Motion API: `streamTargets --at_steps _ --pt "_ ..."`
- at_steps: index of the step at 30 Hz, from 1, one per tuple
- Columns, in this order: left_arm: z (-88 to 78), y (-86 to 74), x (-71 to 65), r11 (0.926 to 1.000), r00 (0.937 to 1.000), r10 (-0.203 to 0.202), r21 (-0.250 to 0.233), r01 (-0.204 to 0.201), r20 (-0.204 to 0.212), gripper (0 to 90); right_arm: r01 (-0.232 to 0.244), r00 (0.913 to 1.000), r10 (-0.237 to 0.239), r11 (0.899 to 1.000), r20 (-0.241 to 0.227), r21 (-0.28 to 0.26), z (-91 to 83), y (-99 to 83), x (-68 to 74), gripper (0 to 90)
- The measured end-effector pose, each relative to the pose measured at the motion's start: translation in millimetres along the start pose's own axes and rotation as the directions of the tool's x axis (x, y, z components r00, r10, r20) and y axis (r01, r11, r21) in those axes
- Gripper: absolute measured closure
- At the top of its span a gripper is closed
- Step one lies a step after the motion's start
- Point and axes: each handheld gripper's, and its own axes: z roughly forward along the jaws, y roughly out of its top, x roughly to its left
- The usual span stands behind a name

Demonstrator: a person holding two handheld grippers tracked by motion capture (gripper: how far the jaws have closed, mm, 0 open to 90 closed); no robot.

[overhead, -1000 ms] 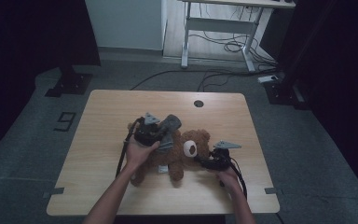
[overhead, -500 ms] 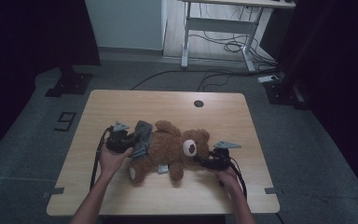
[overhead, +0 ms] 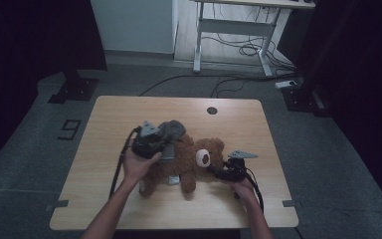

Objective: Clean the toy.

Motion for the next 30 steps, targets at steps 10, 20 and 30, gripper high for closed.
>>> streamTargets --at_steps 10,20,30 --pt "89.9 9.4 -58.8 0.989 0.9939 0.087 0.114 -0.094 0.068 76.2 0.012 0.9999 -0.012 1.0 0.005 0.006 0.0 -0.7 -0.3 43.4" --pt "37.5 -15.7 -8.6 0.9971 0.9999 0.008 0.076 -0.009 0.013 76.4 0.014 0.9999 -0.013 1.0 -0.003 0.005 -0.1 -0.1 -0.2 46.2" --pt "-10.5 -61.6 40.0 0.9936 0.9943 -0.064 0.088 0.071 -0.085 76.3 0.008 0.9999 -0.007 1.0 -0.014 0.004 -0.5 -0.5 -1.9 46.6"
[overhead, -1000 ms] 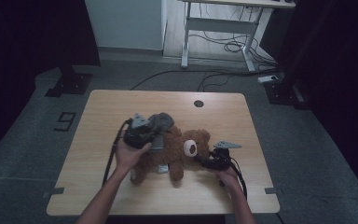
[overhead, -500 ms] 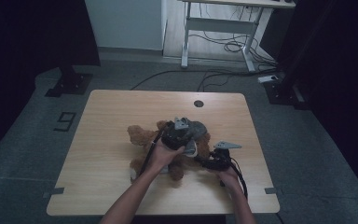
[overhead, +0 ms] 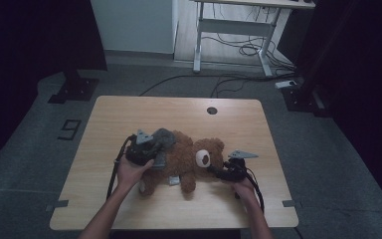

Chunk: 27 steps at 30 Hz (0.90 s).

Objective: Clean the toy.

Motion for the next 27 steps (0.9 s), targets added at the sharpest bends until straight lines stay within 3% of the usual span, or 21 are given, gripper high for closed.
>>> streamTargets --at_steps 1,2,5,11,14,20,21,23,25,27 --pt "0.0 0.0 0.0 1.0 1.0 0.0 0.0 0.0 0.0 76.0 0.0 1.0 0.0 1.0 0.0 0.0 0.0 0.0 0.0 46.6" --pt "-2.9 -11.6 7.5 0.9997 0.9997 -0.02 0.011 0.02 -0.012 75.9 -0.002 1.0 0.002 1.0 -0.001 -0.001 0.0 -0.1 0.0 46.6" --pt "-6.7 -25.1 13.7 0.9989 0.9994 -0.033 0.033 0.033 -0.006 75.8 0.001 1.0 -0.001 1.0 -0.003 -0.001 0.1 -0.1 -0.4 46.7" --pt "2.1 -29.3 14.8 0.9984 0.9992 -0.037 0.042 0.037 -0.012 75.5 -0.008 1.0 0.008 1.0 -0.001 -0.006 1.0 0.3 0.0 47.8" --pt "26.0 -19.7 19.1 0.9983 0.9982 -0.045 0.036 0.046 -0.04 75.7 -0.012 0.9999 0.012 1.0 0.009 -0.014 1.9 1.5 -0.2 49.7" --pt "51.7 4.4 28.1 0.9967 0.9973 -0.067 0.043 0.068 -0.028 75.7 -0.027 0.9987 0.029 0.999 0.042 -0.041 2.9 4.3 -8.6 51.0" --pt "51.7 4.4 28.1 0.9967 0.9973 -0.067 0.043 0.068 -0.028 75.7 -0.027 0.9987 0.029 0.999 0.042 -0.041 2.9 4.3 -8.6 51.0" --pt "41.0 15.1 28.5 0.9968 0.9968 -0.079 -0.009 0.079 -0.015 76.0 -0.031 0.998 0.034 0.998 0.054 -0.048 3.4 5.5 -12.8 51.0" --pt "27.9 22.0 22.8 0.9942 0.996 -0.085 -0.064 0.086 0.029 76.2 -0.023 0.9982 0.025 0.999 0.054 -0.045 3.0 5.5 -14.0 50.9" --pt "23.2 25.3 17.1 0.9942 0.996 -0.072 -0.076 0.076 0.053 76.1 -0.023 0.9982 0.025 0.999 0.054 -0.041 2.6 5.4 -13.8 50.9"
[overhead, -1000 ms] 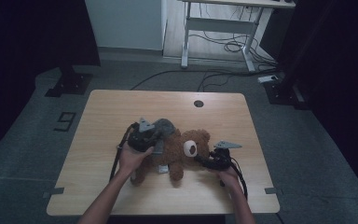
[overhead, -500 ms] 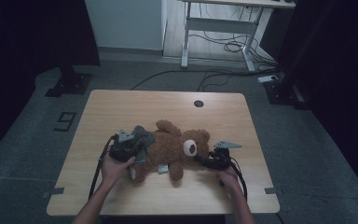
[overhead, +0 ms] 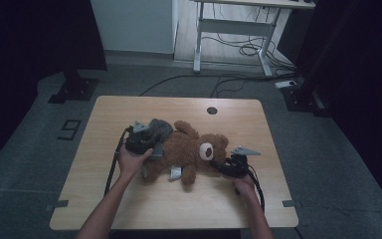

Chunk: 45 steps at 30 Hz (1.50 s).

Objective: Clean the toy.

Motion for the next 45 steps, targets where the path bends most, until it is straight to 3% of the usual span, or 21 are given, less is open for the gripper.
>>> streamTargets --at_steps 1,2,3,4,6,11,14,15,18,21,25,30,32,34,35,36,37,38,41,42,45 --pt "-3.4 5.0 -15.6 0.9992 0.9987 0.039 -0.001 -0.039 0.033 76.1 0.004 1.0 -0.004 1.0 0.003 0.002 -0.4 -0.5 0.6 50.8" --pt "-3.4 5.0 -15.6 0.9992 0.9987 0.039 -0.001 -0.039 0.033 76.1 0.004 1.0 -0.004 1.0 0.003 0.002 -0.4 -0.5 0.6 50.8" --pt "-1.8 6.7 -30.1 0.9974 0.9959 0.071 0.005 -0.071 0.056 76.1 0.008 1.0 -0.008 1.0 0.006 0.001 -0.9 -1.1 1.7 50.7" --pt "-1.8 6.7 -30.1 0.9974 0.9959 0.071 0.005 -0.071 0.056 76.0 0.008 1.0 -0.008 1.0 0.006 0.001 -0.9 -1.1 1.7 50.7" --pt "8.4 1.0 -40.7 0.9903 0.9919 0.125 0.058 -0.126 0.021 76.0 0.012 0.9999 -0.012 1.0 0.009 0.005 -2.0 -2.2 2.5 50.6" --pt "9.7 -15.5 -23.1 0.9966 0.9982 0.059 0.058 -0.059 -0.006 76.3 0.027 0.9996 -0.027 1.0 0.012 0.006 -1.8 -2.7 4.2 50.6" --pt "7.9 -21.8 -15.4 0.9965 0.9987 0.048 0.069 -0.046 -0.019 76.4 0.026 0.9996 -0.026 1.0 0.009 0.003 -1.8 -3.0 3.7 50.6" --pt "7.3 -29.1 -7.5 0.9946 0.9981 0.044 0.095 -0.04 -0.042 76.5 0.026 0.9996 -0.026 1.0 0.009 0.003 -1.7 -3.0 3.7 50.5" --pt "9.8 -39.0 1.7 0.992 0.9987 0.024 0.125 -0.019 -0.044 76.4 0.023 0.9997 -0.024 1.0 0.008 0.003 -1.7 -2.9 3.5 50.5" --pt "21.1 -55.1 18.8 0.9876 0.9967 -0.03 0.151 0.042 -0.076 76.3 0.019 0.9998 -0.019 1.0 0.007 0.0 -1.1 -3.0 3.4 50.6" --pt "28.5 -59.3 30.8 0.9803 0.9933 -0.079 0.175 0.093 -0.085 76.2 0.017 0.9998 -0.017 1.0 0.009 -0.001 -1.3 -3.7 3.7 50.4" --pt "11.1 -53.1 31.4 0.9872 0.9939 -0.073 0.136 0.084 -0.082 76.1 0.015 0.9999 -0.015 1.0 0.003 0.0 -1.6 -3.8 1.9 50.4" --pt "-9.5 -42.5 20.3 0.9953 0.9961 -0.078 0.055 0.08 -0.043 75.9 0.014 0.9999 -0.014 1.0 0.0 0.0 -1.5 -3.5 1.1 50.4" --pt "-14.7 -37.5 14.1 0.9973 0.9975 -0.064 0.035 0.065 -0.032 75.9 0.014 0.9999 -0.014 1.0 0.002 0.001 -1.5 -3.5 1.4 50.4" --pt "-21.5 -25.6 -1.1 0.9994 0.9994 -0.033 -0.004 0.033 -0.002 75.9 0.015 0.9998 -0.015 1.0 0.009 0.0 -1.4 -3.5 2.4 50.4" --pt "-21.5 -25.6 -1.1 0.9994 0.9994 -0.033 -0.004 0.033 -0.002 75.9 0.015 0.9998 -0.015 1.0 0.012 0.002 -1.5 -3.5 2.8 50.4" --pt "-23.4 -12.0 -17.3 0.9995 0.9994 0.003 -0.031 -0.002 0.033 75.8 0.012 0.9998 -0.012 1.0 0.014 0.002 -1.6 -3.5 3.2 50.4" --pt "-23.4 -12.0 -17.3 0.9995 0.9994 0.003 -0.031 -0.002 0.033 75.8 0.011 0.9998 -0.011 1.0 0.017 0.002 -1.5 -3.5 3.5 50.4" --pt "-8.7 13.6 -45.6 0.9972 0.9949 0.067 -0.038 -0.064 0.076 75.6 0.009 0.9996 -0.009 1.0 0.027 -0.001 -0.6 -2.9 4.3 50.6" --pt "-8.7 13.6 -45.6 0.9972 0.9949 0.067 -0.038 -0.064 0.076 75.5 0.008 0.9994 -0.008 1.0 0.033 -0.002 0.1 -2.5 4.6 50.7" --pt "26.9 24.0 -58.2 0.997 0.9951 0.071 0.025 -0.073 0.069 75.5 0.017 0.9986 -0.017 1.0 0.05 -0.006 1.8 -1.6 5.6 51.0"
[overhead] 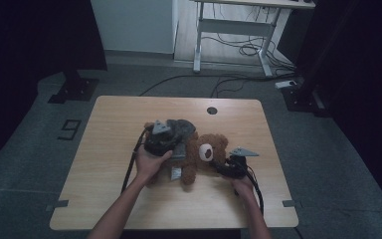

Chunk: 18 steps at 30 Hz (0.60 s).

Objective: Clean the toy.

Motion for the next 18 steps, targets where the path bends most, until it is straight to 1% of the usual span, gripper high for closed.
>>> streamTargets --at_steps 2,3,4,5,7,8,9,11,12,14,16,17,18 --pt "16.1 -3.1 0.6 0.9996 0.9998 -0.007 0.026 0.007 -0.018 75.5 -0.003 1.0 0.003 1.0 -0.002 0.0 -0.1 0.0 -0.3 51.0" --pt "16.1 -3.1 0.6 0.9996 0.9998 -0.007 0.026 0.007 -0.018 75.6 -0.004 1.0 0.004 1.0 -0.003 0.001 -0.4 0.1 -0.6 51.0" --pt "21.4 -9.3 0.2 0.9999 0.999 0.007 0.016 -0.007 -0.044 75.8 -0.007 1.0 0.007 1.0 -0.004 0.0 -0.4 0.0 -0.8 50.9" --pt "20.1 -11.3 0.3 0.9997 0.9986 0.019 0.016 -0.019 -0.048 75.9 -0.006 1.0 0.006 1.0 -0.005 -0.001 -0.3 0.1 -0.9 50.9" --pt "17.3 -12.9 0.9 0.9995 0.9985 0.026 0.018 -0.025 -0.048 76.0 0.0 1.0 0.0 1.0 -0.007 0.0 -0.4 0.2 -1.0 50.9" --pt "10.6 -17.0 3.2 0.999 0.998 0.038 0.027 -0.036 -0.05 76.1 0.011 0.9999 -0.011 1.0 -0.008 0.002 -0.5 0.2 -0.6 50.9" --pt "6.9 -19.7 4.7 0.999 0.9976 0.039 0.026 -0.037 -0.057 76.1 0.015 0.9998 -0.015 1.0 -0.008 0.004 -0.8 0.0 -0.4 50.9" --pt "-2.3 -26.1 11.0 0.9988 0.9954 0.041 0.028 -0.039 -0.087 76.1 0.017 0.9998 -0.017 1.0 -0.007 0.006 -1.2 -0.8 0.3 50.9" --pt "-6.9 -30.1 16.1 0.9992 0.9944 0.033 0.027 -0.031 -0.1 76.1 0.017 0.9998 -0.017 1.0 -0.006 0.004 -1.2 -1.2 0.6 50.9" --pt "-14.8 -40.4 29.5 0.9995 0.9928 0.003 0.033 0.001 -0.12 76.1 0.013 0.9999 -0.013 1.0 -0.007 0.004 -1.1 -1.4 0.7 50.9" --pt "-16.9 -55.9 43.5 0.9976 0.9884 -0.032 0.057 0.041 -0.148 76.3 0.012 0.9999 -0.011 1.0 -0.008 0.005 -1.0 -1.0 0.4 50.9" --pt "-16.9 -55.9 43.5 0.9976 0.9884 -0.032 0.057 0.041 -0.148 76.3 0.012 0.9999 -0.011 1.0 -0.008 0.005 -1.0 -1.0 0.4 50.9" --pt "-13.7 -74.4 55.2 0.993 0.9866 -0.057 0.093 0.072 -0.153 76.3 0.007 0.9999 -0.007 1.0 -0.01 0.002 -0.5 -0.9 0.0 50.9"
